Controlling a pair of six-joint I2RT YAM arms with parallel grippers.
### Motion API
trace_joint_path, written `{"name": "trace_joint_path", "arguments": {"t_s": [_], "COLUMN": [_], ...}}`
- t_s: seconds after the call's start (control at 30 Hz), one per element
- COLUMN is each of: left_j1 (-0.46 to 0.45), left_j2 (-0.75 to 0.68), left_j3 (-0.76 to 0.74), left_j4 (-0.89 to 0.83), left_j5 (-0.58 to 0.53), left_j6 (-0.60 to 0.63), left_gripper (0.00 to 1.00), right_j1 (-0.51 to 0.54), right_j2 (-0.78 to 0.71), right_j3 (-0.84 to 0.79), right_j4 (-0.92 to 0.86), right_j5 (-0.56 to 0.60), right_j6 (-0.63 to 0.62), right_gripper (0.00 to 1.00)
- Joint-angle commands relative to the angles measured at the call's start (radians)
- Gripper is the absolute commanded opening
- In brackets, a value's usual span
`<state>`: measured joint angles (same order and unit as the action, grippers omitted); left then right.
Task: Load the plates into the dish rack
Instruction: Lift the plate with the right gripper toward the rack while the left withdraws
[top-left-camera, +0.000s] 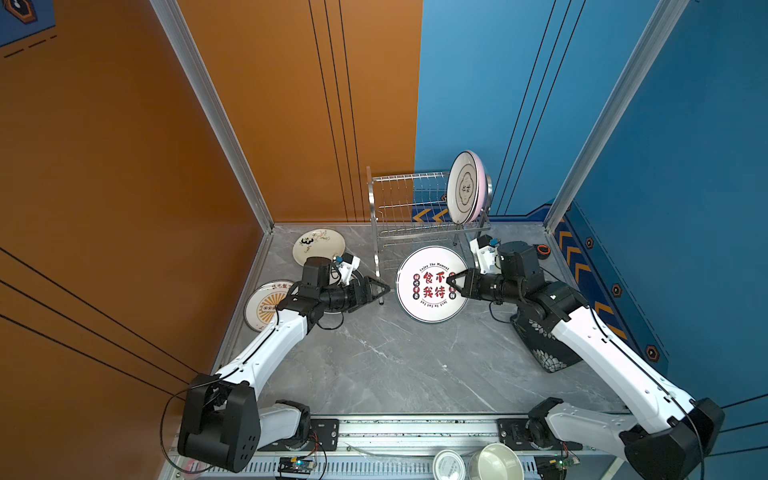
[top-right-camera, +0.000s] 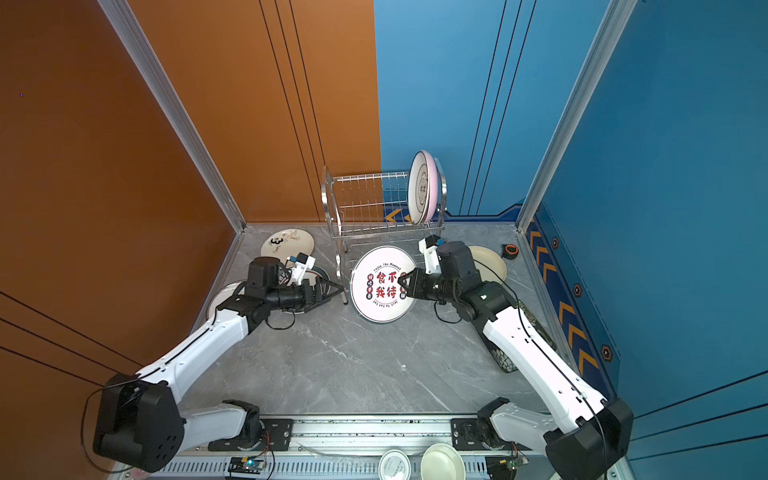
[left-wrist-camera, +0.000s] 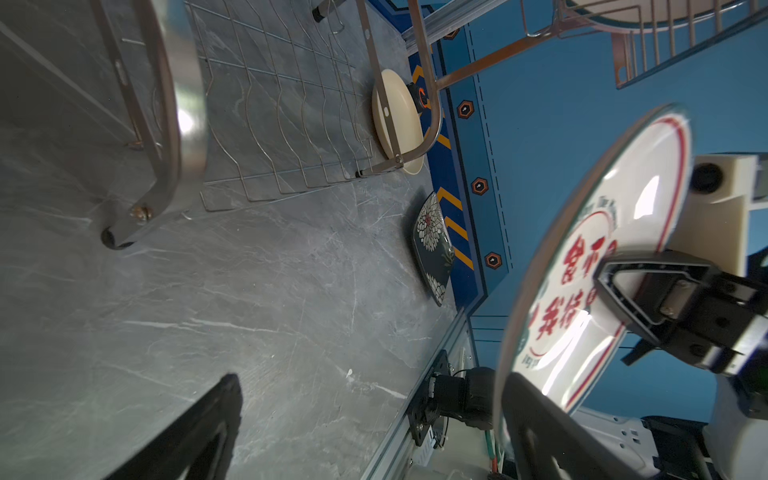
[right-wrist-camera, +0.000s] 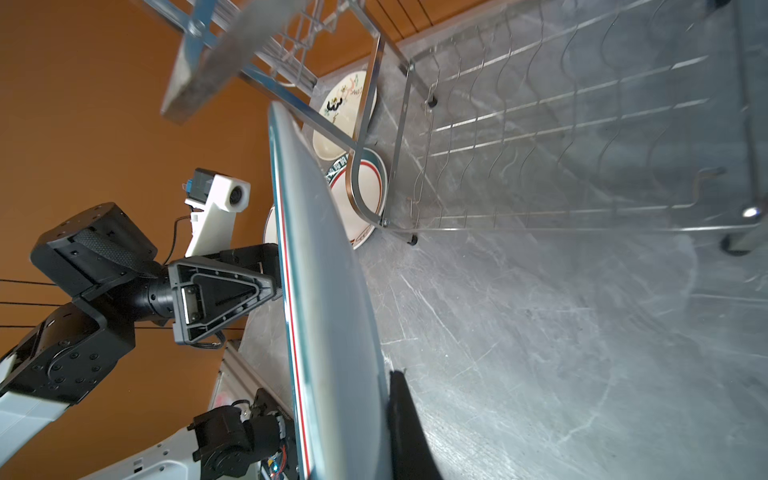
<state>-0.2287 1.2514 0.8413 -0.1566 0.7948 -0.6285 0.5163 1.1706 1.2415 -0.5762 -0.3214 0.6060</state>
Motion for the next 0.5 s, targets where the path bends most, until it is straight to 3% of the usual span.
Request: {"name": "trace_joint_path", "arguments": {"t_s": [0.0,0.23,0.47], "left_j1": [0.006,0.004,0.002], "left_j2": [-0.018,-0.018,-0.021], "left_j3": [0.022,0.007,0.001], "left_j4": [-0.118,-0.120,-0.145], "left_j5": [-0.056,-0.078,-0.105], "left_j6": [0.079,0.082,0.102], "left_gripper": [0.98,0.98,0.98], "right_j1": [0.039,0.082,0.101], "right_j2": [-0.011,0.121,0.278], "right_j3": [0.168,0.561,0.868], "right_j4": [-0.226,-0.444,-0.490], "right_j5": [0.228,0.411,0.602], "right_j6": [-0.089,-0.144,-0.156], "right_gripper": [0.00,0.00,0.00]}}
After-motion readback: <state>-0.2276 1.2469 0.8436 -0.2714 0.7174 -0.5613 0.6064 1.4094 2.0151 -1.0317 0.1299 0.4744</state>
